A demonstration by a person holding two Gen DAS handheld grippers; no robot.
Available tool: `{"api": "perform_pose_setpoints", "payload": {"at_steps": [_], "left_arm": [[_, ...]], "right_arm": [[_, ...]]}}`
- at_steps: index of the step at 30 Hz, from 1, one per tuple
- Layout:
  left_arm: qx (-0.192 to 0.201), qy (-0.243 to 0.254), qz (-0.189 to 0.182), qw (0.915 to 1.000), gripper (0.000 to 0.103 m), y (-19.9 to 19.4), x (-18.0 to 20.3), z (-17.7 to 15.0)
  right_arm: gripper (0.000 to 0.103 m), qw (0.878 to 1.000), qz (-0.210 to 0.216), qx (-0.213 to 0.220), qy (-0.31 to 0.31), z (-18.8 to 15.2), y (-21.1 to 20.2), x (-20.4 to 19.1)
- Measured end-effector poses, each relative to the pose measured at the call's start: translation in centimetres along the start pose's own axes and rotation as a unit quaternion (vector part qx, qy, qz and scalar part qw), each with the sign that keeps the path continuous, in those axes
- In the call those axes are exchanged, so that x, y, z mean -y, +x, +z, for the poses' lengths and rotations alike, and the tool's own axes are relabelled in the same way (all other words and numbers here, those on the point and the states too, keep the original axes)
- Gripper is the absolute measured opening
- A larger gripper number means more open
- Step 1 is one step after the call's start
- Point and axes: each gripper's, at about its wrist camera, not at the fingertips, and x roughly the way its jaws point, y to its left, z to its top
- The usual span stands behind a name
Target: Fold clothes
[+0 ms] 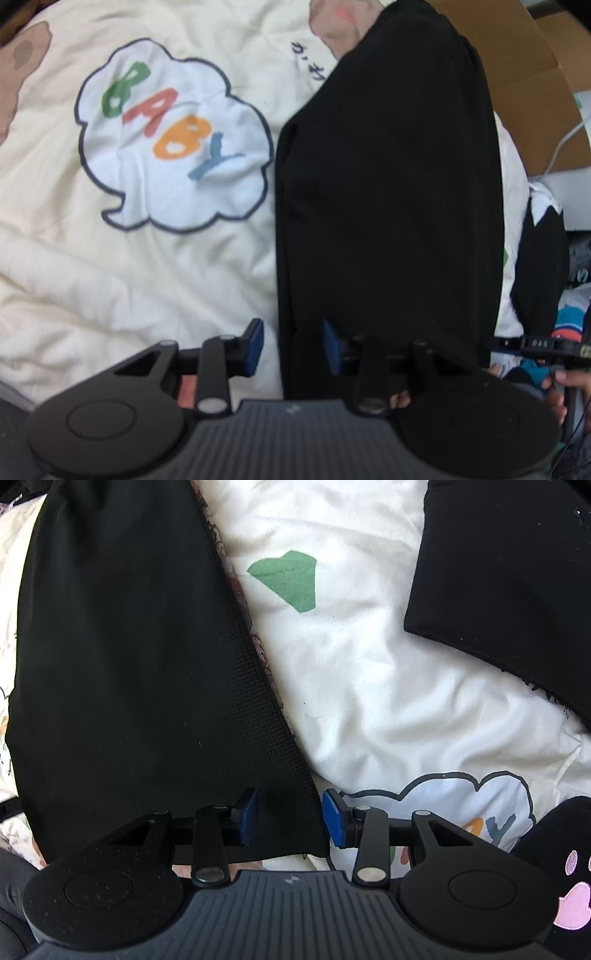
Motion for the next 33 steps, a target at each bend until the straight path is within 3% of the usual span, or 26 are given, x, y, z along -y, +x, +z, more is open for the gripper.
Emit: {"api": "perform_pose_setpoints", "payload": {"at_steps": [8,16,26,33], "left_arm": [[-0.014,0.004,0.021,0.9997,0.033,1.6,0.8,-1.7],[-0.003,0.0,0.026,0.9997,0.033,2.5,0.6,-2.0],[0.007,-0.017,-0.003,0.9998,0.034,3.6,-0.8,-1.5],[-0.005,-0.025,-0.021,0.9995,0.031,3.0,-2.2,-1.3]], "right_arm": [[0.044,1.0,0.0,0.007,0.006,0.2,-0.2,-0.4],[0.044,1.0,0.015,0.002,0.005,0.7,0.0,-1.5],[0.045,0.997,0.062,-0.001,0.055,1.9,0.6,-0.1],[0.045,0.995,0.081,-0.02,0.058,3.4,1.5,0.2]]}}
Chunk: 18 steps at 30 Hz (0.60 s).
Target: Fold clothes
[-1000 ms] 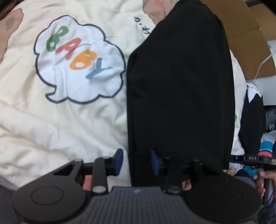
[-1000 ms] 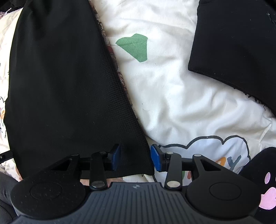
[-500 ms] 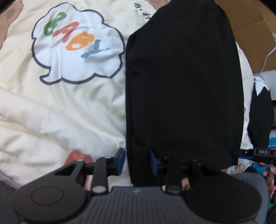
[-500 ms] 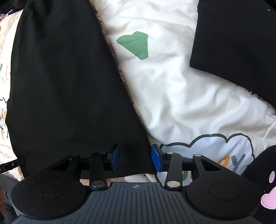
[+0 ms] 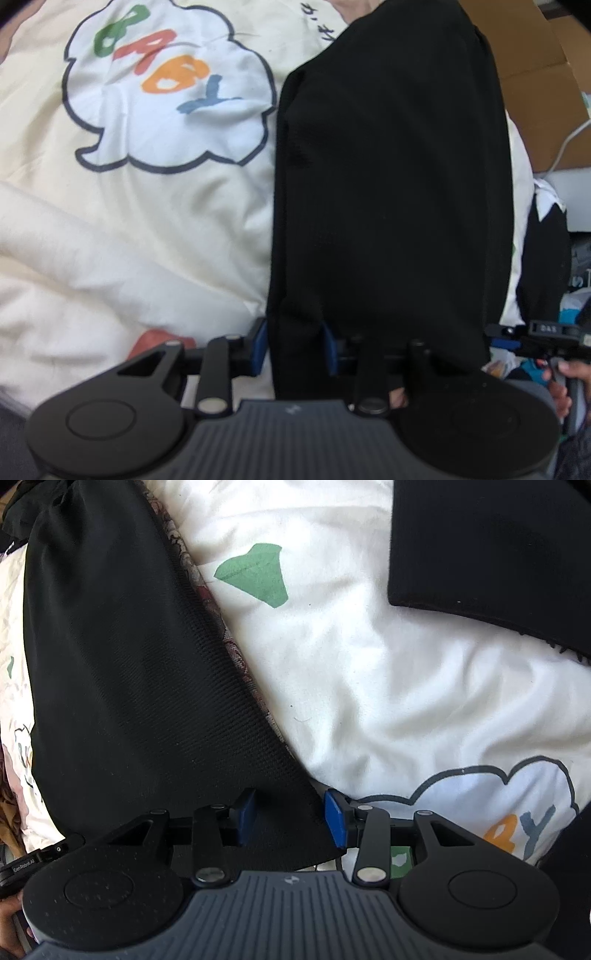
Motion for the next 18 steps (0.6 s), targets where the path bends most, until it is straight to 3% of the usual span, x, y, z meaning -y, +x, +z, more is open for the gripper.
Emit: {"api": "perform_pose_setpoints", "payload": {"at_steps": [7,12,18], "left_arm": [[0.007,0.008,0.002,0.9999,0.031,-0.1,-0.3,-0.6],[0.006,0.018,0.012,0.9997,0.032,0.1,-0.1,-0.2],[0.008,0.006,0.007,0.9999,0.031,0.4,-0.9,0.3]], "right_arm": [[0.045,1.0,-0.007,-0.003,-0.006,0.6,0.0,-1.1],[0.045,0.999,-0.036,0.005,-0.036,0.7,-0.3,-2.7],[0.045,1.0,-0.003,-0.003,-0.025,1.6,0.3,-3.1]]}}
